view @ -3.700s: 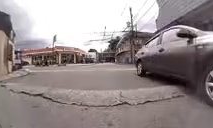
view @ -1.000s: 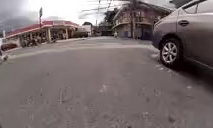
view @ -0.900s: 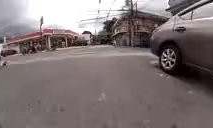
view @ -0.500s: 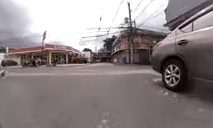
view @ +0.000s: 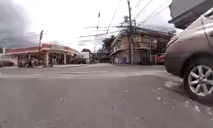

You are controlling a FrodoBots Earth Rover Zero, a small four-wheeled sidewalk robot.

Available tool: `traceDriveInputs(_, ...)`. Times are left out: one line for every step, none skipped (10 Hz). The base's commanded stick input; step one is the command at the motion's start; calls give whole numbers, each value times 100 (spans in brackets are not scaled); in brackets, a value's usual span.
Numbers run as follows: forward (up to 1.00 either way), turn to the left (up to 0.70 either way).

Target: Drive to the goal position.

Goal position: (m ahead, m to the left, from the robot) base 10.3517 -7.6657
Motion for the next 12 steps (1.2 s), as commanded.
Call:
traceDriveInputs(70,0)
traceDriveInputs(70,0)
traceDriveInputs(70,0)
traceDriveInputs(70,0)
traceDriveInputs(70,0)
traceDriveInputs(70,0)
traceDriveInputs(70,0)
traceDriveInputs(70,0)
traceDriveInputs(70,0)
traceDriveInputs(70,0)
traceDriveInputs(70,0)
traceDriveInputs(70,0)
